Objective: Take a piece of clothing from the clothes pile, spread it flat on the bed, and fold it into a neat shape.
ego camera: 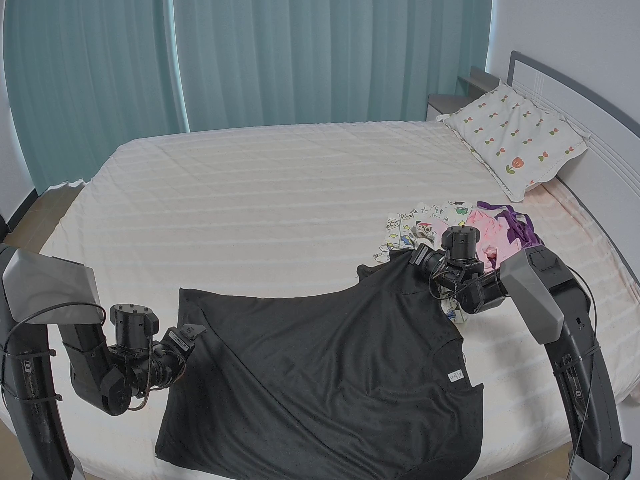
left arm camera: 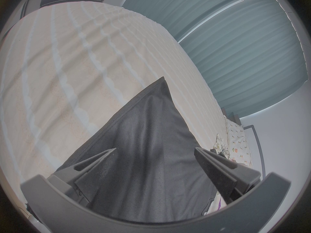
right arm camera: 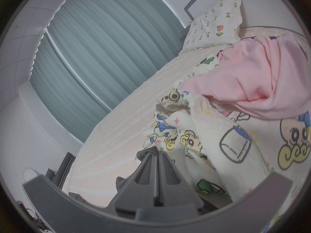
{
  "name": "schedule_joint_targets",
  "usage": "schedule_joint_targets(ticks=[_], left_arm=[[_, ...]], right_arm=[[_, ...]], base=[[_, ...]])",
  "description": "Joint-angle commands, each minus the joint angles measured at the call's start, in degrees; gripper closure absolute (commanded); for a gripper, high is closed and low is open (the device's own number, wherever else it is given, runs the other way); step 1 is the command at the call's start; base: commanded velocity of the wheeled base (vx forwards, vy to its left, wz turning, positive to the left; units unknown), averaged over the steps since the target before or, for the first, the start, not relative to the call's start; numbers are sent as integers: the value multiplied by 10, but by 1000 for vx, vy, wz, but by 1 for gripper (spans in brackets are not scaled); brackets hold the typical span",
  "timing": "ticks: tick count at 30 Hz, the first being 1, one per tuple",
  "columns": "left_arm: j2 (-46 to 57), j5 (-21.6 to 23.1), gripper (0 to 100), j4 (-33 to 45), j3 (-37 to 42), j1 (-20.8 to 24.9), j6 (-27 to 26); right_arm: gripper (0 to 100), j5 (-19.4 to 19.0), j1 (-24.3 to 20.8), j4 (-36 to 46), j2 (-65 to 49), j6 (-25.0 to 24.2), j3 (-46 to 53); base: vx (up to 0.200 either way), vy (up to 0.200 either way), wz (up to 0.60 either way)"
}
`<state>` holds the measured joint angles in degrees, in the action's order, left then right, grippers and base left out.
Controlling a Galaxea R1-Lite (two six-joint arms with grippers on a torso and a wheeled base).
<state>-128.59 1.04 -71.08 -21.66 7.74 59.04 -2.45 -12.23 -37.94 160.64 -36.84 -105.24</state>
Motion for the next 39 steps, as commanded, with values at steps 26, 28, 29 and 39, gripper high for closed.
schedule_joint_targets(ticks=[26, 28, 29, 39], left_arm=[[5, -2, 0, 0, 1, 2, 0], [5, -2, 0, 0, 1, 4, 0], [5, -2, 0, 0, 1, 4, 0], [17, 1, 0, 0, 13, 8, -1]], right_arm=[[0, 22, 2, -21, -162, -38, 201], [0, 25, 4, -24, -165, -40, 203], [0, 25, 4, -25, -166, -41, 204], [0, 25, -23, -42, -324, -111, 454]], base=[[0, 0, 0], [0, 0, 0], [0, 0, 0], [-60, 0, 0]])
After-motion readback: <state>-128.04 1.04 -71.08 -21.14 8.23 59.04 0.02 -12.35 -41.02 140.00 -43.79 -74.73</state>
